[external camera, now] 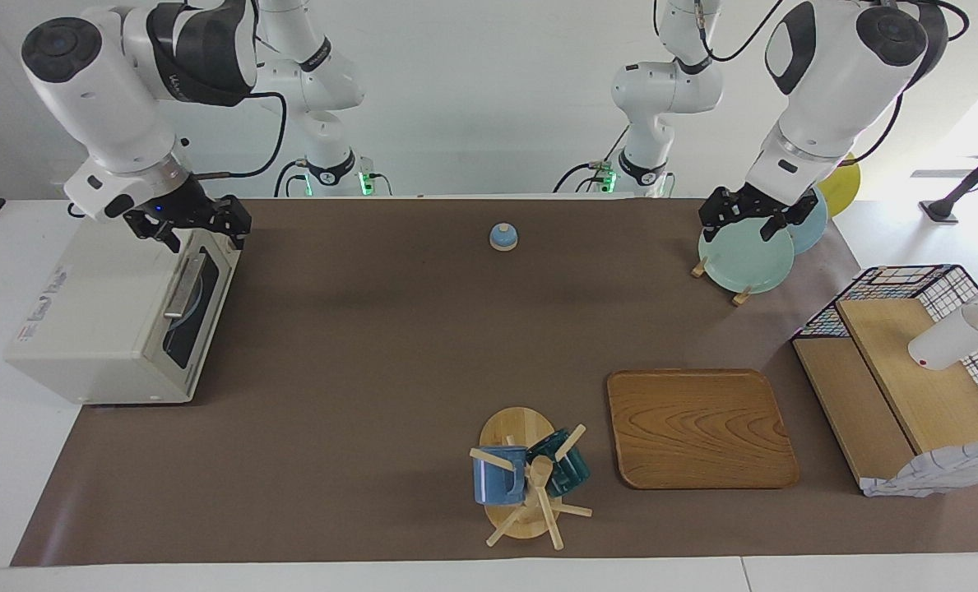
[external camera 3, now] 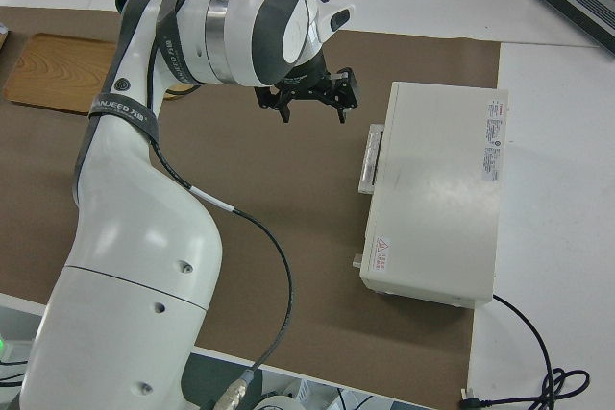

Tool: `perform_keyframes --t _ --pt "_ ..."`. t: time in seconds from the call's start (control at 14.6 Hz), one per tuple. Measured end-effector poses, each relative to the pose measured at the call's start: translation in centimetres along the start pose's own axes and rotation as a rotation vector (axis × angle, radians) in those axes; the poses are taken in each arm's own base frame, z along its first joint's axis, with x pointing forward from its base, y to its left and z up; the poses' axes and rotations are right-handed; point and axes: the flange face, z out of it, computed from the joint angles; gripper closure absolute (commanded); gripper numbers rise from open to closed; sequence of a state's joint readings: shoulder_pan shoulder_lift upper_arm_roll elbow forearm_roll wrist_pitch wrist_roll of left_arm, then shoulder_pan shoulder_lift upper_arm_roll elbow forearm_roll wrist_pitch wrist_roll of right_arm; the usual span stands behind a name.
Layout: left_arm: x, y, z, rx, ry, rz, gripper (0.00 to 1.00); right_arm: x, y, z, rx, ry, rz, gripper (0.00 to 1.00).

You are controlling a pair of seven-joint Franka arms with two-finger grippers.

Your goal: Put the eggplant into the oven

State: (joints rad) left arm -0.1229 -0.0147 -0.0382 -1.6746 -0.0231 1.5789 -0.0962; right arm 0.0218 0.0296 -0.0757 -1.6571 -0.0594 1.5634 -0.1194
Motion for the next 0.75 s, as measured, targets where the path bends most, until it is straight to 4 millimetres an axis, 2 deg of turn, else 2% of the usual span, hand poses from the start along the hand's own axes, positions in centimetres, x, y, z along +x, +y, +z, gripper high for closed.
perform_keyframes --t 0.41,0.75 --pt "0.0 0.0 0.0 0.000 0.000 0.000 0.00 -0.3 0.3 -1.3 0.009 0.028 0.008 0.00" --pt "0.0 0.0 0.0 0.000 0.000 0.000 0.00 -0.3 0.1 -1.6 0.009 0.034 0.004 0.00"
